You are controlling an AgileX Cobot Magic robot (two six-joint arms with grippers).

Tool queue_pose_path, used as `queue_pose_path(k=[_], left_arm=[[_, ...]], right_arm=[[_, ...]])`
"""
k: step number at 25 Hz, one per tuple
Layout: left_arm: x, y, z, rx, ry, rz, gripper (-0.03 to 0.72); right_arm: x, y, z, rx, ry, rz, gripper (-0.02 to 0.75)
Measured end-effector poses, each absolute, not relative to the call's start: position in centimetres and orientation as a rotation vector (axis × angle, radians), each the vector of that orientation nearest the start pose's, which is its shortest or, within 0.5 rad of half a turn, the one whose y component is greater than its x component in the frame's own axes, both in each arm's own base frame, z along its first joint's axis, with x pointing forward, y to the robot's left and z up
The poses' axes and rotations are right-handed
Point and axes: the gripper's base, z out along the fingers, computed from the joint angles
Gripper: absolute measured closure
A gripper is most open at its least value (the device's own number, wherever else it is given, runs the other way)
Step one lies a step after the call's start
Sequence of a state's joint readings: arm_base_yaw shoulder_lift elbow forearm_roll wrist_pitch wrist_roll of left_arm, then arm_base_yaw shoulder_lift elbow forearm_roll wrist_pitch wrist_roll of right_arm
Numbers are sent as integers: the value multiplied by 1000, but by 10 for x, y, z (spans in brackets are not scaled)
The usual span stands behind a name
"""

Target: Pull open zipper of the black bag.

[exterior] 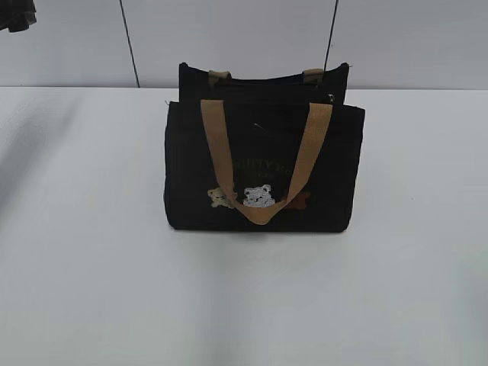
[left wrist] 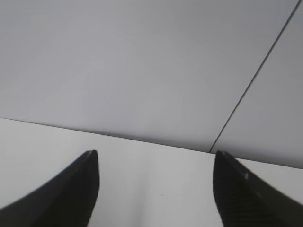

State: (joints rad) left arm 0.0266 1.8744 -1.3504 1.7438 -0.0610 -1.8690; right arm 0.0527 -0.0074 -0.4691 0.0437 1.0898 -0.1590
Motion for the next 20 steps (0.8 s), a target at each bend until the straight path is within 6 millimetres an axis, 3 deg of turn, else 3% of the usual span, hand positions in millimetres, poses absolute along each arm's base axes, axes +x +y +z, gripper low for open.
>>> queue_pose_path(k=[8,15,20], left_arm=[[439,3,255,-92,2024,-159,126],[439,3,255,-92,2024,-163,126],[439,2,255,-90,2025,-167,126]], right_arm=[[-4,4,266,-224,2084,-5,489],[-4,4,266,-224,2084,2,251],[-4,4,266,-224,2084,3,197]])
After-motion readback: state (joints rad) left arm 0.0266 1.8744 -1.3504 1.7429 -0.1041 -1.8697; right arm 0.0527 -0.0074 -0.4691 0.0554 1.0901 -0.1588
